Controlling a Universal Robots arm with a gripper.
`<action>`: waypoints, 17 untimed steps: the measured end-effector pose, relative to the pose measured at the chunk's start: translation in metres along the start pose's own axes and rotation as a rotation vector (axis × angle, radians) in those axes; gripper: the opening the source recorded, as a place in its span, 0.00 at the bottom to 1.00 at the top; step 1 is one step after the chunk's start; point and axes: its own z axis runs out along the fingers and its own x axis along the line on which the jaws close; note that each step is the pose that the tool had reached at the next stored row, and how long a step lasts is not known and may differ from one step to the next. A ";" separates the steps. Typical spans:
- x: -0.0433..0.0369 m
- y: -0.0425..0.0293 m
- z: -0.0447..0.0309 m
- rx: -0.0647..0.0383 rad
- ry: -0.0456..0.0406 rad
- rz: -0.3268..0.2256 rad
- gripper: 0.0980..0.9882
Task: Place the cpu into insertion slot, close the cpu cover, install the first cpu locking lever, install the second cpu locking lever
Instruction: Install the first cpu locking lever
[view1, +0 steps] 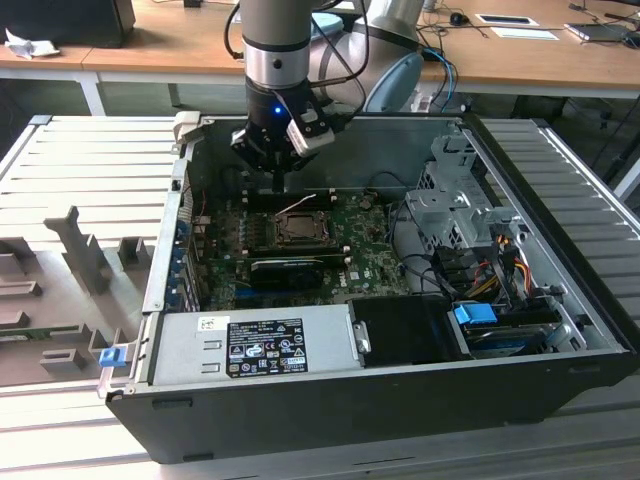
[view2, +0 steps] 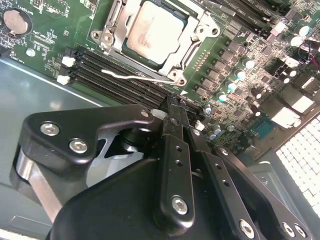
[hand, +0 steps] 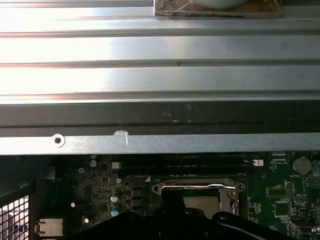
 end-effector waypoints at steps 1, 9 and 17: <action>-0.0005 0.0000 0.0001 0.000 0.0000 0.000 0.01; -0.0038 0.0000 0.0010 0.000 0.0001 0.000 0.01; -0.0057 0.0000 0.0014 0.000 0.0001 0.000 0.01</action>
